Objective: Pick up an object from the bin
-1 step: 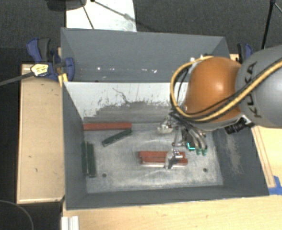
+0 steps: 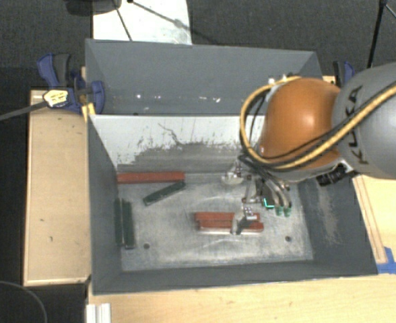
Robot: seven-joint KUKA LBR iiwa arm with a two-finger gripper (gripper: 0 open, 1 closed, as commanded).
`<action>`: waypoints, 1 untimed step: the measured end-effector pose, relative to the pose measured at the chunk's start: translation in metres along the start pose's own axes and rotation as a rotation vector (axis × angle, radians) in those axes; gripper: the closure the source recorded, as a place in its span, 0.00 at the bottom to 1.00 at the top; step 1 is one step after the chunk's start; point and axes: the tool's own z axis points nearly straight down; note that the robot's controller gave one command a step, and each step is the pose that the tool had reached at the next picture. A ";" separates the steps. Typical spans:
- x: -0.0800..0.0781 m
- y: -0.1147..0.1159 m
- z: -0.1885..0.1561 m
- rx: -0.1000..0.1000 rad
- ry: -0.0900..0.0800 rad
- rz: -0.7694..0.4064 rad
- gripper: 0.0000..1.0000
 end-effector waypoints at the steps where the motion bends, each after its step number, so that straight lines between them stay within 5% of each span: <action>1: 0.006 0.001 0.112 -0.003 -0.005 0.142 1.00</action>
Offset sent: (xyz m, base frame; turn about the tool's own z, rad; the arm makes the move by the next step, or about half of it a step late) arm 0.0000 0.0000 0.0000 0.0000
